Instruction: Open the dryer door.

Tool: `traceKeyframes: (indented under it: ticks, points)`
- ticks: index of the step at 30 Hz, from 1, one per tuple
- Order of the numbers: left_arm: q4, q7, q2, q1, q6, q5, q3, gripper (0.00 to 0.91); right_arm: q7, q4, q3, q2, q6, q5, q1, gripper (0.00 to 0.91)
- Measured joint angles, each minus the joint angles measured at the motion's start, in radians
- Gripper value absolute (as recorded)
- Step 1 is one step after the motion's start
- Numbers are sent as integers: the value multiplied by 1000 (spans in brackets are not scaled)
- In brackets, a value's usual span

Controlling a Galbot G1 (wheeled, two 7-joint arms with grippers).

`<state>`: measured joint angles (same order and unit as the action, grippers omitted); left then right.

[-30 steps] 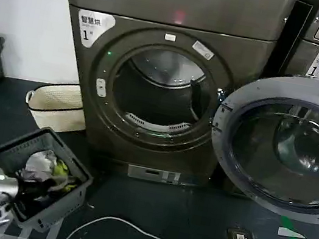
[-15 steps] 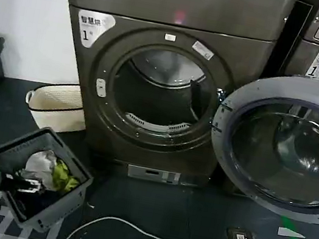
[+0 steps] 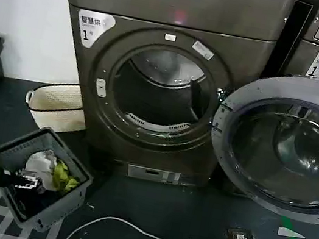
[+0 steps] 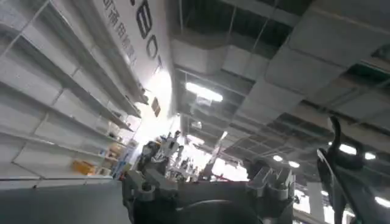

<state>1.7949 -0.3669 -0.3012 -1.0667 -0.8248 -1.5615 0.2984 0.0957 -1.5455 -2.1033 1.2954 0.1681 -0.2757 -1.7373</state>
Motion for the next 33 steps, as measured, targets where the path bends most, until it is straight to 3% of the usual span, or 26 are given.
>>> traceKeyframes:
  ticks: [18,26,33]
  points:
    - [-16,-3,-5,-2,1,-1,2,907,76,47,-24,8,1,-2,6,907]
    - [-33,-2,-21,1,1,-3,0,907,124,68,-51,41,17,-65,-7,907]
    - [-37,-2,-24,7,1,-1,-4,907,124,74,-65,49,18,-69,-9,907]
